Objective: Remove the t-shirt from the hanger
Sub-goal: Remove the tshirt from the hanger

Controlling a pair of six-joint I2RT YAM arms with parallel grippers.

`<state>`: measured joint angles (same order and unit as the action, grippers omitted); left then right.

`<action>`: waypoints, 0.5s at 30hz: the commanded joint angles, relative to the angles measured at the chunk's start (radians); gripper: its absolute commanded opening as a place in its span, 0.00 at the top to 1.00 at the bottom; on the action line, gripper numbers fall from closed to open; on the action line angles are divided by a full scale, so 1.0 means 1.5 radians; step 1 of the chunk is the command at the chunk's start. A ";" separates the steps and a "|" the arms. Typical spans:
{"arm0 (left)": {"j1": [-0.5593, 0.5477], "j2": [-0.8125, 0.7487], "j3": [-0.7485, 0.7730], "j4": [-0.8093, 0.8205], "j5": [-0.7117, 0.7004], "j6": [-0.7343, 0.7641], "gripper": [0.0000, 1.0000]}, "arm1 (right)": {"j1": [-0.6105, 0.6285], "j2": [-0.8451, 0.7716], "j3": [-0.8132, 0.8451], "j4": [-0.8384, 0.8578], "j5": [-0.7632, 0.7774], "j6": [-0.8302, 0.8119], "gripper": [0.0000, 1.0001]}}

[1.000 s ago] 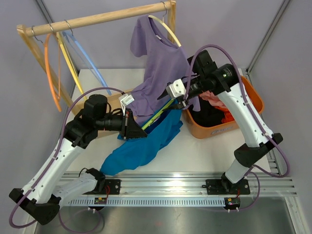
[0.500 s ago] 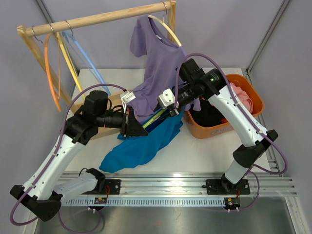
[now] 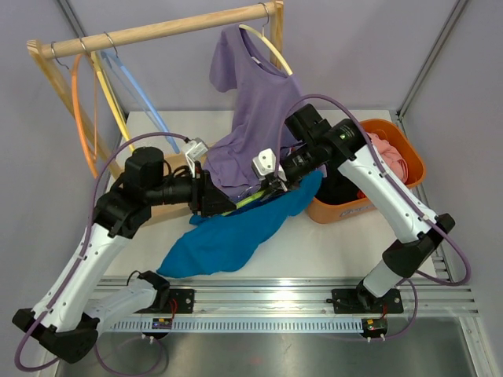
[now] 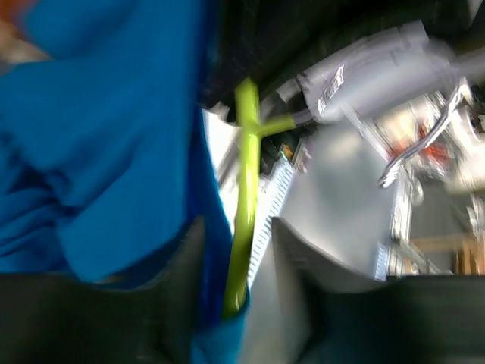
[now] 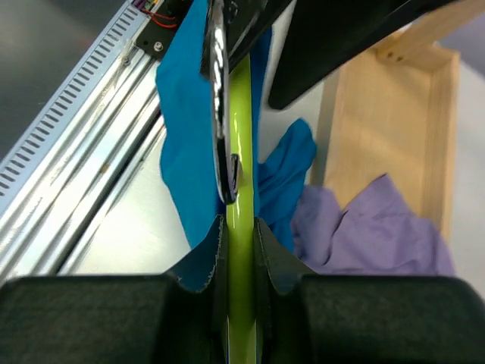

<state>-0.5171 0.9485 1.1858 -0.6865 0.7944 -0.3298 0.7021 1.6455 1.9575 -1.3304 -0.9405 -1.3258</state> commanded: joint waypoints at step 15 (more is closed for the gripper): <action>-0.017 -0.080 0.016 -0.075 -0.425 -0.189 0.20 | 0.004 -0.114 -0.171 0.303 0.328 0.541 1.00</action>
<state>-0.5186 0.8120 1.2369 -0.7578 0.2996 -0.5125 0.7052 1.5036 1.6981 -1.0512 -0.5755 -0.7242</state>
